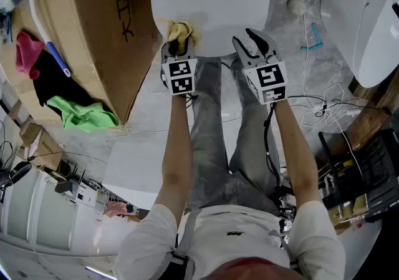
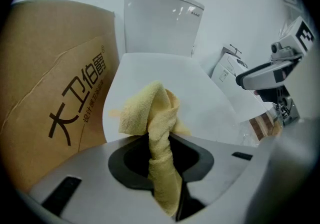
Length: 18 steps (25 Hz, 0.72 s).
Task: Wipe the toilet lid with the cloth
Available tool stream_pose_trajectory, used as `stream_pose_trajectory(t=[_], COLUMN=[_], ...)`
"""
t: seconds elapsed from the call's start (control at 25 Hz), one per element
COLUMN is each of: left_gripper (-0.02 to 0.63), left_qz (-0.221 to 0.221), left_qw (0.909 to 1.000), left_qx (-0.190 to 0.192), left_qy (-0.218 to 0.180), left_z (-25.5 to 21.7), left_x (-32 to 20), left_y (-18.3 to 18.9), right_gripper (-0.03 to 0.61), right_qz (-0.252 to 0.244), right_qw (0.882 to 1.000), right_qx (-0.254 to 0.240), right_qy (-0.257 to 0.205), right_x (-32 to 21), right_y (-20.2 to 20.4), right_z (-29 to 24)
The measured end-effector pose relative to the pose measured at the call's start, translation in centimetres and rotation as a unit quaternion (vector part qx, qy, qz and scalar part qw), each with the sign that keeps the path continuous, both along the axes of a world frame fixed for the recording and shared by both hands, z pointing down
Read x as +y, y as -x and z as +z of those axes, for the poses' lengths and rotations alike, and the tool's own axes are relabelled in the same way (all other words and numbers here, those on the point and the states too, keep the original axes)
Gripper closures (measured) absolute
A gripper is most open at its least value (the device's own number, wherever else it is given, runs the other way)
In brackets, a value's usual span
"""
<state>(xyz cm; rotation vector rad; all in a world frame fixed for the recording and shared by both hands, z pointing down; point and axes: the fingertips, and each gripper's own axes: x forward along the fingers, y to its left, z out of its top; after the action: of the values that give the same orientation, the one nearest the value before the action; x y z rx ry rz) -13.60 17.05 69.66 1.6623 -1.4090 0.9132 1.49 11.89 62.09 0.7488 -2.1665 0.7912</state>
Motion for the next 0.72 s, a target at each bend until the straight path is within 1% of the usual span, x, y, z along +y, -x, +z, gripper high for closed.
stream_pose_trajectory(t=[0.36,0.72], left_gripper=[0.509,0.509], left_qz=[0.004,0.015], left_qw=[1.0,0.9997], left_qx=[0.005,0.017], left_qy=[0.0,0.001], left_z=[0.1,0.2], left_x=[0.2,0.0], left_y=[-4.8,-9.4], right_gripper=[0.402,0.402], right_qz=[0.012,0.027], right_qw=[1.0,1.0], right_qx=[0.005,0.002], right_qy=[0.0,-0.001], right_x=[0.6,0.9], right_y=[-5.3,-8.6], right_z=[-0.1,-0.3])
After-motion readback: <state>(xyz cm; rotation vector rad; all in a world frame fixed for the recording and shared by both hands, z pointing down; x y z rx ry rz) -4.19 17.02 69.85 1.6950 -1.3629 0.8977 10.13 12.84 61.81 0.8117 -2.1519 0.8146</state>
